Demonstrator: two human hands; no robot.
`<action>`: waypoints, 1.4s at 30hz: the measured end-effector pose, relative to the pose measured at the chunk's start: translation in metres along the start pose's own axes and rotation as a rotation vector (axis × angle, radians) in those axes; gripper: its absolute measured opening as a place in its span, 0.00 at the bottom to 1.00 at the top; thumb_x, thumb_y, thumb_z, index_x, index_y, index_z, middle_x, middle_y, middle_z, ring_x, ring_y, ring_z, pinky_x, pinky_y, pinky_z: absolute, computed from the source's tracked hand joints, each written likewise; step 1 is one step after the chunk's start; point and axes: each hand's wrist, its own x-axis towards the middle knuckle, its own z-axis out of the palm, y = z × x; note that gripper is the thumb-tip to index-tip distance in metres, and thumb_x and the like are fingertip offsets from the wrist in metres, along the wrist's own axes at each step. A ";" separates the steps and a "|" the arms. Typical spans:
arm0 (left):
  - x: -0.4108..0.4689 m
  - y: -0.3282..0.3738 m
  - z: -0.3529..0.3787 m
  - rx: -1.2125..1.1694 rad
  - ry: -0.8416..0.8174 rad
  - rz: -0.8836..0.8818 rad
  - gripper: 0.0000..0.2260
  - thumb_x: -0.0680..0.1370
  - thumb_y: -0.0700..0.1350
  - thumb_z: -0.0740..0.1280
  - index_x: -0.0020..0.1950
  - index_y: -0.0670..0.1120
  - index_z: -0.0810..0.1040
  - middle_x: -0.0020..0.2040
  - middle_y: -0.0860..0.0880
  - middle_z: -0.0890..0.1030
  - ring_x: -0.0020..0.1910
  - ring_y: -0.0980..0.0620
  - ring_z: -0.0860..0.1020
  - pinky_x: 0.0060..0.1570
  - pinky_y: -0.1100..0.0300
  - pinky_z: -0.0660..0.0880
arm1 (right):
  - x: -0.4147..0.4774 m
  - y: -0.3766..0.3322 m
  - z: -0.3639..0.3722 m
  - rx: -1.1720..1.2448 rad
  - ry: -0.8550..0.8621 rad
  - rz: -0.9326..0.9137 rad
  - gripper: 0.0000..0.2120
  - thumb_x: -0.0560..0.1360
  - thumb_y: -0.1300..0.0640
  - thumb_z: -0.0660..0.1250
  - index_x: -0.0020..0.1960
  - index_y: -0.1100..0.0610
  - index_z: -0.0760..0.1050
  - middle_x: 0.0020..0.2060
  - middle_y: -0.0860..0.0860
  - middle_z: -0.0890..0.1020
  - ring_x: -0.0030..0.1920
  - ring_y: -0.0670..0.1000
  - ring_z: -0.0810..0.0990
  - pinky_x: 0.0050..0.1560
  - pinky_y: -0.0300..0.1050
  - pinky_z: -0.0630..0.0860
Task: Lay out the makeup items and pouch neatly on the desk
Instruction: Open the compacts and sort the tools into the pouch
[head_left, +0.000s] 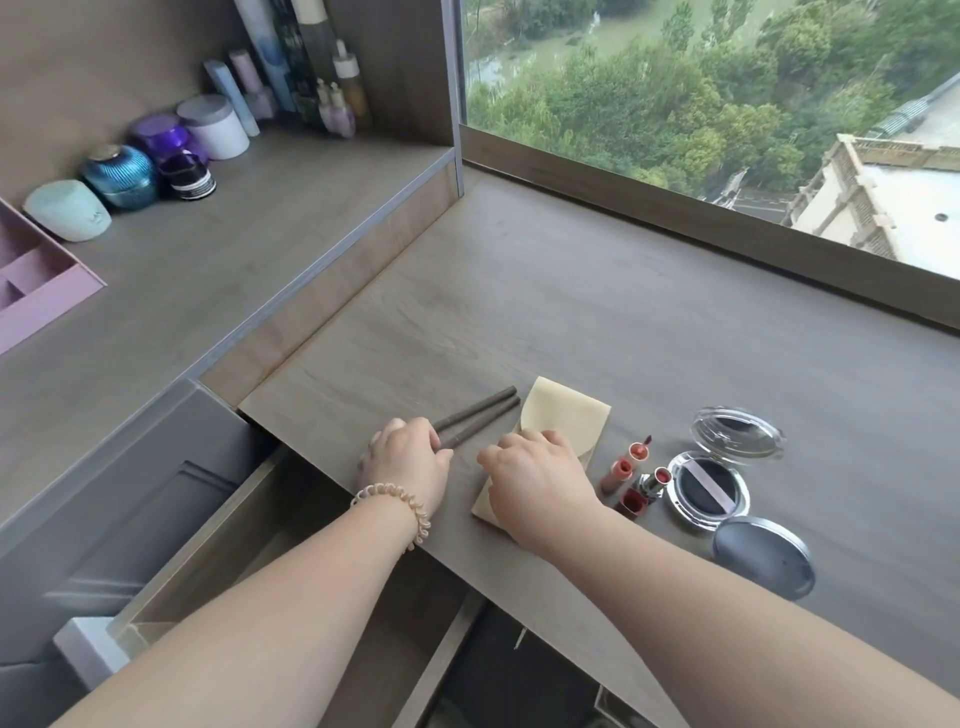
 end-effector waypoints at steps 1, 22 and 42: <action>0.001 -0.001 -0.001 -0.007 0.003 0.025 0.06 0.75 0.52 0.67 0.41 0.52 0.72 0.50 0.49 0.75 0.55 0.46 0.74 0.54 0.54 0.70 | 0.001 0.000 0.000 0.019 0.005 0.015 0.09 0.73 0.61 0.57 0.51 0.54 0.72 0.48 0.52 0.77 0.53 0.56 0.74 0.53 0.48 0.64; -0.031 0.014 -0.092 -0.857 -0.403 0.334 0.12 0.74 0.53 0.62 0.33 0.50 0.77 0.24 0.56 0.68 0.25 0.56 0.64 0.27 0.61 0.61 | 0.041 -0.027 -0.087 1.507 0.319 0.757 0.21 0.77 0.46 0.60 0.30 0.57 0.67 0.24 0.52 0.67 0.25 0.52 0.65 0.28 0.43 0.61; -0.040 0.011 -0.106 -0.957 -0.275 0.393 0.17 0.76 0.51 0.56 0.27 0.52 0.61 0.24 0.56 0.59 0.24 0.56 0.57 0.25 0.62 0.56 | 0.074 0.005 -0.122 1.416 0.291 0.831 0.15 0.77 0.56 0.59 0.32 0.57 0.63 0.28 0.52 0.67 0.32 0.54 0.69 0.29 0.40 0.64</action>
